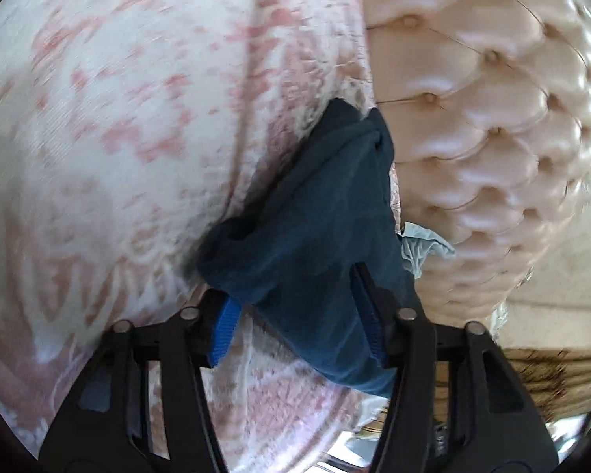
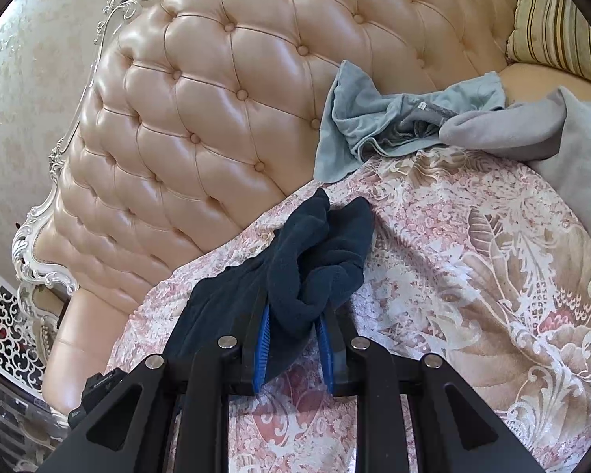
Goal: Fold clothes
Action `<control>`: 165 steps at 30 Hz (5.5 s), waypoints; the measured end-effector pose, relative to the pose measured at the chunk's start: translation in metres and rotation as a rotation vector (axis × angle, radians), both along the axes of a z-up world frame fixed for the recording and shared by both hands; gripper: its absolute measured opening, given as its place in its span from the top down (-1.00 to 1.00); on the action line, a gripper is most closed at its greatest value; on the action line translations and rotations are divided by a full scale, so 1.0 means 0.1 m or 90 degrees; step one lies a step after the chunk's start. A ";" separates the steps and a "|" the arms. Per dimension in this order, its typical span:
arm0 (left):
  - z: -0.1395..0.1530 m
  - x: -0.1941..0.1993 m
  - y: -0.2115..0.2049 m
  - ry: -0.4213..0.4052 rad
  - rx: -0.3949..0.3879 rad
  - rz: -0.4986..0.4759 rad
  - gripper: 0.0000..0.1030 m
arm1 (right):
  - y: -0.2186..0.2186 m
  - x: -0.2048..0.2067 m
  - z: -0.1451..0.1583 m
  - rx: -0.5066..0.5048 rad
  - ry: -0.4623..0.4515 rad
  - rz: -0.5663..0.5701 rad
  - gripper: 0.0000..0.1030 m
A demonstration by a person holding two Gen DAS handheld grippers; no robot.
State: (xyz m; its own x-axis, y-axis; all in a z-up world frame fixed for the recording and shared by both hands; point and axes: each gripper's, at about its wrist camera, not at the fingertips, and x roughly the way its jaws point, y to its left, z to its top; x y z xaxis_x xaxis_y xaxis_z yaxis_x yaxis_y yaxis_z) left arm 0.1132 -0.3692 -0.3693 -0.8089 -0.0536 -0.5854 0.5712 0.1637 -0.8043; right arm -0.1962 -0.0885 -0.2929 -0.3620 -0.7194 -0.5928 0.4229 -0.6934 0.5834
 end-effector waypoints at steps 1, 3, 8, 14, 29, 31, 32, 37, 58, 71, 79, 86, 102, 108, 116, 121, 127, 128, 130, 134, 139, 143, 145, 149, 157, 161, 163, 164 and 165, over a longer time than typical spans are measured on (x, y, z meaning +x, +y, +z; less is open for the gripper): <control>0.06 -0.03 -0.01 -0.013 -0.031 -0.017 0.62 | 0.01 -0.01 -0.01 -0.001 -0.005 -0.002 0.57; 0.26 -0.09 0.00 -0.024 -0.090 -0.048 0.64 | 0.02 -0.03 0.02 -0.002 -0.003 -0.003 0.59; 0.75 -0.04 0.29 0.014 -0.150 -0.089 0.65 | 0.23 0.08 0.43 0.015 0.054 -0.003 0.60; 0.54 0.12 1.00 -0.014 -0.140 -0.188 0.54 | 0.91 0.34 0.10 0.097 -0.024 -0.031 0.60; 0.16 0.12 -0.12 0.113 -0.062 -0.321 -0.82 | 0.94 0.29 -0.49 0.232 -0.061 -0.014 0.60; 0.15 0.00 -0.14 0.103 -0.056 -0.350 -0.62 | 0.93 0.28 -0.53 0.239 -0.068 -0.014 0.56; 0.13 -0.04 -0.15 0.087 -0.054 -0.356 -0.56 | 0.92 0.28 -0.54 0.246 -0.071 -0.018 0.53; 0.11 -0.10 -0.17 0.115 -0.037 -0.380 -0.56 | 0.78 0.31 -0.53 0.320 -0.044 -0.024 0.26; 0.37 -0.49 0.22 0.019 -0.270 -0.475 0.10 | 0.79 0.24 -0.58 0.387 -0.078 -0.066 -0.56; 0.38 -0.61 0.36 -0.065 -0.349 -0.499 0.02 | 0.78 0.23 -0.58 0.385 -0.074 -0.060 -0.60; 0.29 -0.60 0.33 -0.060 -0.327 -0.504 -0.12 | 0.78 0.22 -0.58 0.386 -0.071 -0.060 -0.62; 0.13 -0.44 -0.05 0.130 -0.125 -0.464 0.22 | 0.81 0.22 -0.59 0.378 -0.071 -0.057 -0.63; 0.17 -0.68 -0.01 0.083 -0.129 -0.539 0.02 | 0.81 0.22 -0.60 0.375 -0.070 -0.046 -0.67; 0.19 -0.71 0.01 0.072 -0.156 -0.544 0.53 | 0.98 0.26 -0.41 0.347 -0.082 -0.006 -0.67; 1.51 -1.06 0.43 -0.007 -0.344 -0.598 0.58 | 1.46 0.19 -0.06 0.137 -0.068 0.084 -0.67; 2.44 -1.51 0.83 -0.089 -0.484 -0.654 0.58 | 1.50 -0.09 -0.35 -0.104 -0.173 0.101 -0.67; 2.89 -1.80 1.11 -0.148 -0.553 -0.698 0.58 | 1.37 -0.52 -0.84 -0.261 -0.368 0.121 -0.67; 2.88 -1.84 1.11 -0.157 -0.548 -0.698 0.58 | 1.32 -0.52 -0.88 -0.240 -0.394 0.128 -0.67; 2.78 -1.87 1.03 -0.170 -0.515 -0.689 0.58 | 1.28 -0.40 -0.86 -0.197 -0.403 0.149 -0.67; 2.45 -1.84 0.62 -0.176 -0.406 -0.641 0.58 | 1.38 -0.03 -0.86 -0.263 -0.438 0.165 -0.67; 2.44 -1.89 0.51 -0.148 -0.337 -0.627 0.58 | 1.03 0.32 -1.06 -0.392 -0.546 0.204 -0.67; 2.53 -1.94 0.49 -0.139 -0.305 -0.629 0.58 | 0.77 0.18 -1.20 -0.413 -0.532 0.101 -0.67; 2.54 -1.97 0.43 -0.141 -0.287 -0.631 0.58 | 0.68 0.13 -1.20 -0.405 -0.534 0.080 -0.67; 2.48 -1.98 0.27 -0.138 -0.258 -0.636 0.58 | 0.64 0.02 -1.13 -0.382 -0.522 0.008 -0.68; 2.01 -1.62 0.05 -0.179 -0.255 -0.648 0.58 | 0.79 -0.27 -0.85 -0.297 -0.394 -0.074 0.41; 1.80 -1.34 0.22 -0.192 -0.310 -0.668 0.57 | 0.61 -0.25 -0.46 -0.155 -0.251 0.013 0.64; 1.81 -1.21 0.34 -0.185 -0.342 -0.679 0.58 | 0.59 -0.05 -0.25 -0.088 -0.176 0.058 0.64; 1.81 -1.14 0.41 -0.181 -0.361 -0.686 0.58 | 0.60 0.08 -0.14 -0.054 -0.138 0.081 0.64; 1.84 -1.07 0.49 -0.176 -0.391 -0.699 0.57 | 0.59 0.23 -0.04 -0.026 -0.104 0.101 0.64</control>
